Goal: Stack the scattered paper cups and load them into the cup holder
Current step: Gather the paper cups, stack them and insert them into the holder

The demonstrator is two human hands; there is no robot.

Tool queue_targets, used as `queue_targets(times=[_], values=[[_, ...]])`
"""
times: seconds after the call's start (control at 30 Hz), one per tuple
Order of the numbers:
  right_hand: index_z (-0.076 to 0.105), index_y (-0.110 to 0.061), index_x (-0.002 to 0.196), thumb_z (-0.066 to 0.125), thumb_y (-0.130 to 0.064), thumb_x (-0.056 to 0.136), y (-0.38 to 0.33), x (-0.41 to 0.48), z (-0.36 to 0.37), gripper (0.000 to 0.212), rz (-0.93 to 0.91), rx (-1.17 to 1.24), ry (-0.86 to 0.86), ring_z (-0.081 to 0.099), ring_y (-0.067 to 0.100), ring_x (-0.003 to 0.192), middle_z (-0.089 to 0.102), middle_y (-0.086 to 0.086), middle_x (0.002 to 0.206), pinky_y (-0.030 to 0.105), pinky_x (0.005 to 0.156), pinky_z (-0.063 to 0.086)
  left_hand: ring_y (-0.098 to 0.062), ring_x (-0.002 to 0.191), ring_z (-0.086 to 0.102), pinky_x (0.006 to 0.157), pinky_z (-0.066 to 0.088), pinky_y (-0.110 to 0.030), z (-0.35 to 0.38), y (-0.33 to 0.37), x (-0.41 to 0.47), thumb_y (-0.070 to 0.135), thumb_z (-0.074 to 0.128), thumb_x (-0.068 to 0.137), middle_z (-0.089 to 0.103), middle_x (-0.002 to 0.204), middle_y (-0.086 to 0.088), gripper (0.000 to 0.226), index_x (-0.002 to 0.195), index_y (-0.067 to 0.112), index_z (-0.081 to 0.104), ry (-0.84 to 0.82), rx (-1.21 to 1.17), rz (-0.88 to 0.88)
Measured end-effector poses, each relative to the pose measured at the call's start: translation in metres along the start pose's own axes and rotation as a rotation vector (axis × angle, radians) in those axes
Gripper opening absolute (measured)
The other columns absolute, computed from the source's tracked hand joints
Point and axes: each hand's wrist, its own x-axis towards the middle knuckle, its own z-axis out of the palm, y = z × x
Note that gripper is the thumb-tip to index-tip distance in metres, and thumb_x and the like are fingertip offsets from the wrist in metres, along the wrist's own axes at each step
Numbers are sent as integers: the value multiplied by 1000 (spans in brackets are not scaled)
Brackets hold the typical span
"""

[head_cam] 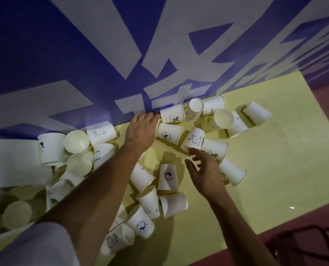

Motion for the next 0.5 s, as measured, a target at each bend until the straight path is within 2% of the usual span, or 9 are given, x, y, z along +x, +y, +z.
queue_targets(times=[0.07,0.17,0.23,0.3,0.37,0.5], values=[[67,-17,128,75,-18,91,-1,10,1,37,-27,-5,25,60,6,98,69,-3,120,25,82,51,-25,123,52,106,37,-38,2,-3,2,28,68,88,58,135,-2,60,143,24,43,-32,4,-33],[67,-8,127,81,-14,85,-2,28,6,44,-51,-61,81,63,25,111,70,9,121,42,95,53,-26,123,55,105,40,-37,-4,-8,-4,38,71,88,56,138,-4,67,145,22,41,-76,-63,-116],[63,-7,131,84,-21,82,-4,43,8,55,-66,-146,79,59,32,117,68,11,126,49,99,51,-27,120,57,101,42,-38,-14,-13,-17,43,73,87,58,134,-6,66,141,19,43,-59,-138,-179],[59,-11,137,85,-33,80,-11,60,9,67,-65,-256,42,53,30,124,64,8,134,50,101,48,-28,118,59,99,46,-39,-24,-18,-38,46,78,82,60,131,-6,68,136,19,46,-14,-315,-260],[51,-18,144,84,-43,78,-19,74,11,78,-78,-357,1,45,29,131,57,3,143,51,104,41,-23,120,57,98,47,-38,-36,-20,-61,47,84,78,60,135,-2,75,138,21,47,33,-612,-354],[39,-24,152,83,-49,75,-23,95,23,92,-74,-552,-118,35,30,139,46,-1,152,54,108,31,-12,118,55,97,49,-33,-53,-18,-103,41,83,79,59,131,10,69,137,31,46,129,-995,-436]])
